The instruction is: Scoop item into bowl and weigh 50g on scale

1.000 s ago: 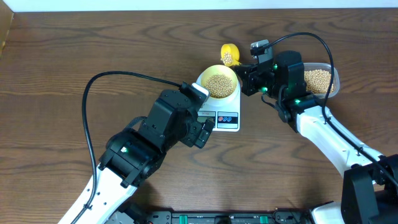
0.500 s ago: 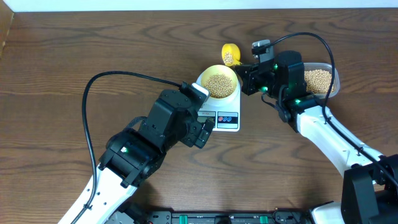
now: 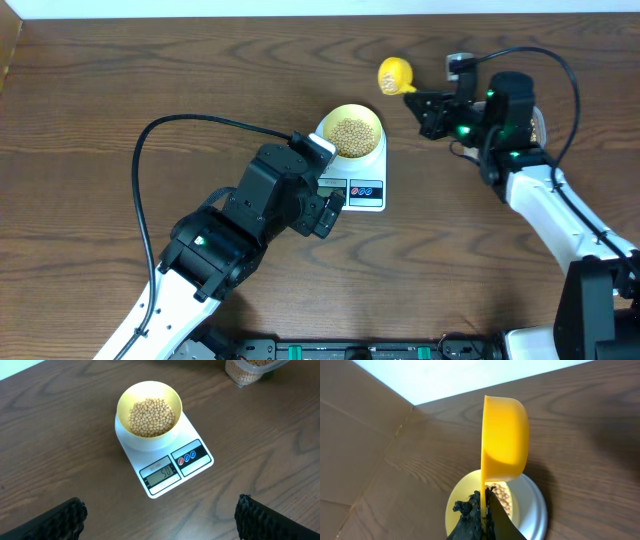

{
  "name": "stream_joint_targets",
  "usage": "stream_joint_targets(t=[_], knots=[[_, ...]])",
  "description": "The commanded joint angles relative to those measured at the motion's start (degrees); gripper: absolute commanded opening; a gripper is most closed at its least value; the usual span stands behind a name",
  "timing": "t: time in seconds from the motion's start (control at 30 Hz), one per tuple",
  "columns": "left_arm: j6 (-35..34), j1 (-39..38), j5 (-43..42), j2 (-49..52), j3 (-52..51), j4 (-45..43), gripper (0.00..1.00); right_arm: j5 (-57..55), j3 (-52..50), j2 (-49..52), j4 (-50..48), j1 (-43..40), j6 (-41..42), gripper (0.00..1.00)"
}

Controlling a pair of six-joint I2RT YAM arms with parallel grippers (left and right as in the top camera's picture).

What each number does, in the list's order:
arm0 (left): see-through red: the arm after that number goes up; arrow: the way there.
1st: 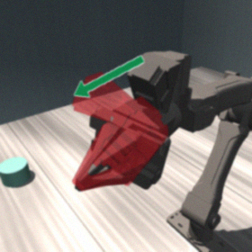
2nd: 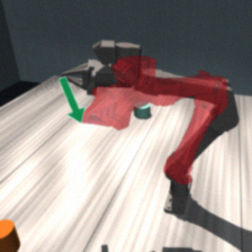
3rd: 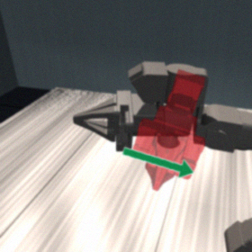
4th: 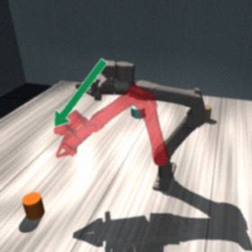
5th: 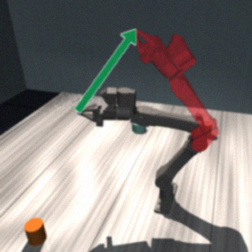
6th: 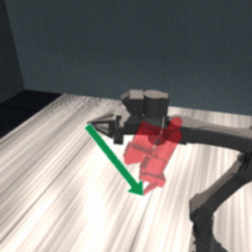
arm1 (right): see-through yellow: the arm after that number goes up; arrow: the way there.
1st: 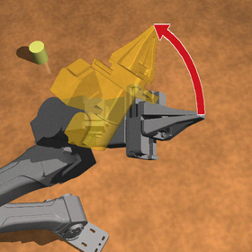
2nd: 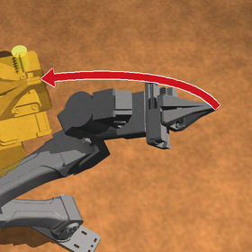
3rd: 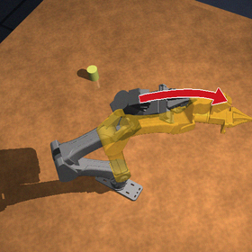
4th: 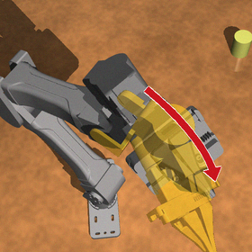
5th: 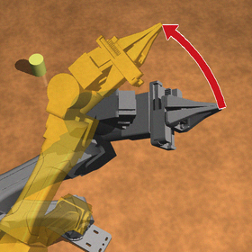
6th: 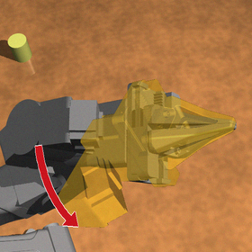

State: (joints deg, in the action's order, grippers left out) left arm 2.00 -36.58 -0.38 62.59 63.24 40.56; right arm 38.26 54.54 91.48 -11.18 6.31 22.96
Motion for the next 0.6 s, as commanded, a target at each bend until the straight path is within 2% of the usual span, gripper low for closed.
stream_joint_targets(t=[0.0, 0.37, 0.57], knots=[[1.0, 0.2, -0.5, 0.3, 0.0, 0.2, 0.97, 5.3, 0.0, 0.3, 0.6, -3.1, 0.7, 0.01], [1.0, 0.2, -0.5, 0.3, 0.0, 0.2, 0.97, 9.0, 0.0, 0.2, 7.3, -12.9, 0.7, 0.01], [1.0, 0.2, -0.5, 0.3, 0.0, 0.2, 0.97, 12.3, 0.0, 0.3, 8.3, -17.4, -2.1, 0.01]])
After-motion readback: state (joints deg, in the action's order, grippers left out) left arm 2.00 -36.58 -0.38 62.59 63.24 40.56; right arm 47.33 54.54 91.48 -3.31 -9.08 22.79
